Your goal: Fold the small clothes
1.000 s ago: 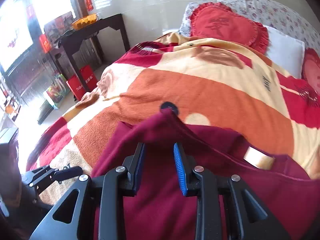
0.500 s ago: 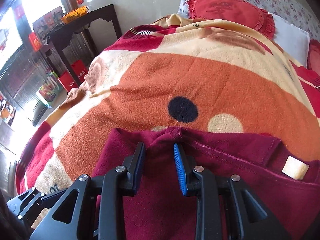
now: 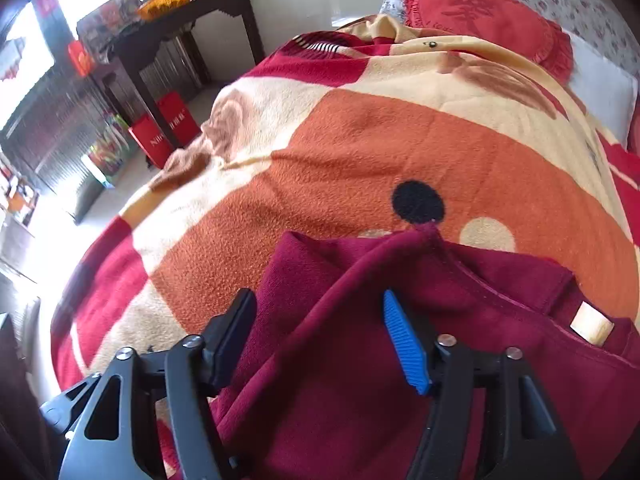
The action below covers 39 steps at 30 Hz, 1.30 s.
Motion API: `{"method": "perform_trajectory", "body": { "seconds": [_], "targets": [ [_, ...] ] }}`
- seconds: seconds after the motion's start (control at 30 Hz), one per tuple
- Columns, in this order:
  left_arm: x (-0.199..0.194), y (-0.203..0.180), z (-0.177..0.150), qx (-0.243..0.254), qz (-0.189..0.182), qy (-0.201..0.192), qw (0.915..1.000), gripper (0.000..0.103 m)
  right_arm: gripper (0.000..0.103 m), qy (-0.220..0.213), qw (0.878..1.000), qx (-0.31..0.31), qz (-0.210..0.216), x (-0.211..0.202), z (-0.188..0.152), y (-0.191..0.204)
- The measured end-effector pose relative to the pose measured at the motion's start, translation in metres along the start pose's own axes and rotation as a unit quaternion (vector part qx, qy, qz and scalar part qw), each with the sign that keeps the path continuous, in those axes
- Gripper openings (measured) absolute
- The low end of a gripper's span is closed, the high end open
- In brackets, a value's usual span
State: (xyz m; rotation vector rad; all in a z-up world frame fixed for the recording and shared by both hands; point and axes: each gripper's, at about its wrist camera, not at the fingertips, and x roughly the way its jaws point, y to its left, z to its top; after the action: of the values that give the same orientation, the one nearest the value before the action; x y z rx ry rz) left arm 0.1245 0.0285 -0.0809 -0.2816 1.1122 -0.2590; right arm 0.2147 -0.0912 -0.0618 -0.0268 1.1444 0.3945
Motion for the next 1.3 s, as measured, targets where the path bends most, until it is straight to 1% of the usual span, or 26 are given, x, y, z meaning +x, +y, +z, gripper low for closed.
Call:
{"method": "perform_trajectory", "body": {
  "seconds": [0.07, 0.17, 0.23, 0.27, 0.3, 0.33, 0.37, 0.4, 0.43, 0.47, 0.5, 0.57, 0.6, 0.67, 0.77, 0.83, 0.87, 0.9, 0.93, 1.0, 1.1, 1.17, 1.2, 1.23, 1.27, 1.3],
  "targets": [
    [0.0, 0.0, -0.003, -0.002, -0.001, 0.0, 1.0, 0.088, 0.058, 0.005, 1.0, -0.012, -0.017, 0.007, -0.001, 0.007],
    [0.0, 0.0, -0.005, -0.002, -0.001, 0.0, 1.0, 0.089, 0.059, 0.007, 0.999, -0.03, -0.039, 0.013, -0.003, 0.013],
    [0.0, -0.001, -0.005, -0.004, -0.001, -0.001, 1.0, 0.089, 0.054, 0.006, 0.998, -0.036, -0.047, 0.013, -0.004, 0.014],
    [0.0, -0.001, -0.005, -0.006, -0.001, -0.002, 1.0, 0.09, 0.045, 0.004, 0.998, -0.037, -0.051, 0.011, -0.005, 0.013],
    [0.0, -0.002, -0.005, -0.007, -0.001, -0.002, 1.0, 0.091, 0.032, 0.002, 0.998, -0.038, -0.051, 0.008, -0.006, 0.01],
    [0.0, -0.003, -0.005, -0.007, -0.001, -0.003, 1.0, 0.091, 0.025, -0.005, 0.999, -0.035, -0.036, 0.002, -0.007, 0.005],
    [0.0, -0.003, -0.004, -0.007, -0.002, -0.003, 1.0, 0.091, 0.014, -0.011, 1.0, -0.025, -0.011, -0.005, -0.008, 0.0],
    [0.001, -0.003, -0.004, -0.01, -0.004, -0.004, 0.9999, 0.091, 0.006, -0.016, 1.0, -0.011, 0.011, -0.012, -0.009, -0.007],
    [0.001, -0.003, -0.004, -0.012, -0.007, -0.003, 0.9999, 0.09, 0.003, -0.023, 0.999, 0.003, 0.029, -0.019, -0.011, -0.013],
    [0.001, -0.004, -0.003, -0.013, -0.016, -0.001, 0.9998, 0.084, 0.0, -0.031, 0.999, 0.013, 0.042, -0.026, -0.012, -0.017],
    [0.001, -0.006, -0.003, -0.011, -0.026, 0.001, 0.9996, 0.064, 0.0, -0.039, 0.998, 0.022, 0.052, -0.032, -0.014, -0.022],
    [0.0, -0.013, -0.001, 0.001, -0.052, 0.011, 0.9986, 0.04, 0.0, -0.05, 0.995, 0.042, 0.072, -0.044, -0.017, -0.031],
    [-0.003, -0.018, -0.001, 0.007, -0.054, 0.006, 0.9985, 0.037, 0.0, -0.053, 0.994, 0.049, 0.081, -0.049, -0.02, -0.036],
    [-0.01, -0.026, -0.002, 0.022, -0.062, -0.009, 0.9978, 0.03, 0.0, -0.059, 0.993, 0.058, 0.085, -0.056, -0.022, -0.042],
    [-0.02, -0.037, -0.005, 0.045, -0.077, -0.024, 0.9957, 0.026, 0.001, -0.06, 0.99, 0.082, 0.102, -0.065, -0.022, -0.054],
    [-0.026, -0.045, -0.007, 0.059, -0.077, -0.033, 0.9948, 0.024, 0.015, -0.061, 0.985, 0.111, 0.116, -0.071, -0.02, -0.059],
    [-0.028, -0.048, -0.007, 0.064, -0.076, -0.035, 0.9944, 0.024, 0.034, -0.06, 0.984, 0.119, 0.117, -0.072, -0.02, -0.061],
    [-0.03, -0.05, -0.007, 0.067, -0.076, -0.036, 0.9941, 0.023, 0.051, -0.057, 0.984, 0.126, 0.115, -0.073, -0.019, -0.062],
    [-0.031, -0.053, -0.008, 0.072, -0.077, -0.038, 0.9937, 0.023, 0.053, -0.055, 0.983, 0.128, 0.115, -0.074, -0.018, -0.061],
    [-0.033, -0.058, -0.009, 0.08, -0.075, -0.041, 0.9931, 0.023, 0.054, -0.046, 0.985, 0.119, 0.113, -0.07, -0.013, -0.054],
    [-0.034, -0.065, -0.009, 0.086, -0.074, -0.042, 0.9927, 0.023, 0.054, -0.004, 0.992, 0.084, 0.092, -0.052, -0.006, -0.035],
    [-0.034, -0.069, -0.009, 0.091, -0.066, -0.043, 0.9927, 0.023, 0.053, 0.016, 0.995, 0.067, 0.074, -0.039, -0.005, -0.027],
    [-0.034, -0.07, -0.01, 0.093, -0.059, -0.044, 0.9929, 0.023, 0.043, 0.019, 0.997, 0.056, 0.055, -0.034, -0.006, -0.024],
    [-0.035, -0.069, -0.011, 0.095, -0.051, -0.044, 0.9932, 0.025, 0.03, 0.016, 0.998, 0.047, 0.036, -0.033, -0.007, -0.023],
    [-0.035, -0.068, -0.012, 0.095, -0.046, -0.044, 0.9934, 0.027, 0.011, 0.01, 0.999, 0.04, 0.017, -0.034, -0.009, -0.023],
    [-0.036, -0.066, -0.013, 0.094, -0.048, -0.041, 0.9936, 0.036, 0.008, 0.0, 0.999, 0.04, 0.015, -0.036, -0.013, -0.025]
  ]
}}
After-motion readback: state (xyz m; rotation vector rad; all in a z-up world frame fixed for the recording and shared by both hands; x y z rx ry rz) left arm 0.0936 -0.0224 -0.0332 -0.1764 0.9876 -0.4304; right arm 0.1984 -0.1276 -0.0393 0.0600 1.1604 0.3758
